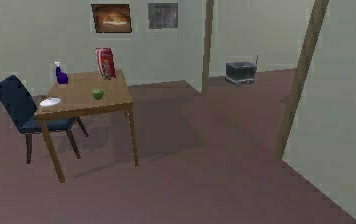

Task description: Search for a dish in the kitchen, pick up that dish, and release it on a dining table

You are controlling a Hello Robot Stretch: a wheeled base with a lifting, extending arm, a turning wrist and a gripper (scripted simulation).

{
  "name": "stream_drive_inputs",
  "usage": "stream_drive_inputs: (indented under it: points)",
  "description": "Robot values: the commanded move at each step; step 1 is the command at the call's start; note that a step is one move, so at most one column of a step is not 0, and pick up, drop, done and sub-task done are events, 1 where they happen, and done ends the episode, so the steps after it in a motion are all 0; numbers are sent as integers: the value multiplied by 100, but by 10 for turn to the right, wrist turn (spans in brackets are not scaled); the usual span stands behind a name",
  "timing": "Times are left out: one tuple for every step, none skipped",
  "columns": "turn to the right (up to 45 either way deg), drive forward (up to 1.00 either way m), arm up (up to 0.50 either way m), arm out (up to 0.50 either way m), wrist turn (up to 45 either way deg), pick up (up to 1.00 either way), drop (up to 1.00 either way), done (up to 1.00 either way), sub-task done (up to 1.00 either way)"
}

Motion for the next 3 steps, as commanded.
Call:
stream_drive_inputs:
  points:
    - [0,0,0,0,270,0,0,0,0]
    - [0,0,-12,0,0,0,0,0,0]
    - [0,0,0,0,0,100,0,0,0]
